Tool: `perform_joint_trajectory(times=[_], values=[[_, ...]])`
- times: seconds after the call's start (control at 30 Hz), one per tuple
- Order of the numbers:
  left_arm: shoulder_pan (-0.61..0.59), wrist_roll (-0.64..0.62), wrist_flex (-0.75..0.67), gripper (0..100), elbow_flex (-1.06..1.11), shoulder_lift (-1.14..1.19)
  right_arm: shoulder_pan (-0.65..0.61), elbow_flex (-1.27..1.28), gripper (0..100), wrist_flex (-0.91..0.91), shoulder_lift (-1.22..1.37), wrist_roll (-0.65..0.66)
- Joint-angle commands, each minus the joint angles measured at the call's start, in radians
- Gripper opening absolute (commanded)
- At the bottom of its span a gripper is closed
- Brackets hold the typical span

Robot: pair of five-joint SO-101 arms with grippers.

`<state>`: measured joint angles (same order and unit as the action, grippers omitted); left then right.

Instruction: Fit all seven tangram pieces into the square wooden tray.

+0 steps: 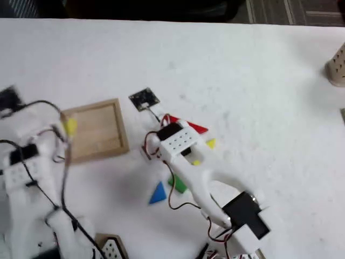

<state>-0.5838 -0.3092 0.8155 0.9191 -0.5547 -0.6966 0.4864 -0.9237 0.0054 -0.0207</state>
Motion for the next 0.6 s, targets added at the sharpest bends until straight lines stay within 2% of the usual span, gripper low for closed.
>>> perform_joint_trajectory(times=[0.0, 0.07, 0.2, 0.37, 0.57], values=[[-0.122, -0.127, -0.021, 35, -0.181, 0.213, -0.024, -0.101, 10.5, 0.001, -0.061, 0.005], [-0.157, -0.170, -0.021, 35, -0.249, 0.320, -0.041, -0.157, 10.5, 0.001, -0.058, 0.005], [-0.166, -0.173, 0.023, 35, -0.347, 0.441, -0.113, -0.311, 10.5, 0.001, 0.019, 0.003], [-0.168, -0.173, 0.071, 35, -0.391, 0.479, -0.183, -0.603, 10.5, -0.001, 0.308, 0.003], [-0.176, -0.175, 0.060, 35, -0.396, 0.490, -0.194, -0.953, 11.1, -0.058, 0.648, 0.003]])
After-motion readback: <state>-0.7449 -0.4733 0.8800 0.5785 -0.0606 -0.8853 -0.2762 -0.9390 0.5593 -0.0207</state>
